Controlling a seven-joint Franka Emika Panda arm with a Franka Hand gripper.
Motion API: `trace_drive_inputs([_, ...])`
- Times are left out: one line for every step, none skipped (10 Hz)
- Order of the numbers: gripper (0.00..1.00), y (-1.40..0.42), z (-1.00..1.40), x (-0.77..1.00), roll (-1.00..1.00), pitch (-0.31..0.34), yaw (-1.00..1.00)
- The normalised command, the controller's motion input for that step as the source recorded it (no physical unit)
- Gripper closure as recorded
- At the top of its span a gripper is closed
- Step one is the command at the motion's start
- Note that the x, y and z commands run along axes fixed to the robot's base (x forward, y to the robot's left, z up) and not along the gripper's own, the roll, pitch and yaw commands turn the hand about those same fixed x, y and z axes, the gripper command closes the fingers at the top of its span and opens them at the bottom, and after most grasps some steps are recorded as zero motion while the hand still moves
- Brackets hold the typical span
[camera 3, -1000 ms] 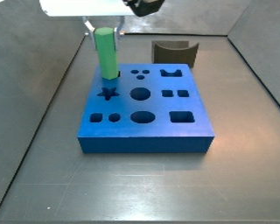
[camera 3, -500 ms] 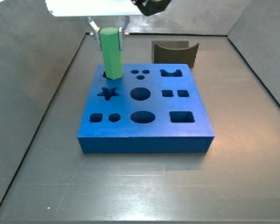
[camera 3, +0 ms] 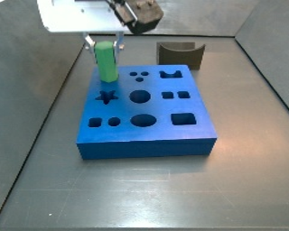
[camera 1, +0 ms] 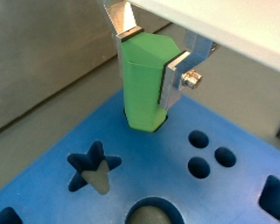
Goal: Insert the hexagon object.
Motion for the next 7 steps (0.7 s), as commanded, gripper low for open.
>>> trace_drive_inputs([1.0,0.0,-0.4,0.01,0.0,-0.116,0.0])
trace_drive_inputs([1.0,0.0,-0.37,0.0,0.0,-0.1,0.0])
trace_drive_inputs([1.0,0.0,-0.36,0.0,0.0,-0.119,0.0])
trace_drive_inputs([1.0,0.0,-0.32,0.0,0.0,-0.091,0.0])
trace_drive_inputs([1.0,0.0,-0.08,0.0,-0.04,-0.121,0.0])
trace_drive_inputs([1.0,0.0,0.0,0.0,-0.01,0.0,0.0])
trace_drive_inputs([1.0,0.0,0.0,0.0,0.0,0.0,0.0])
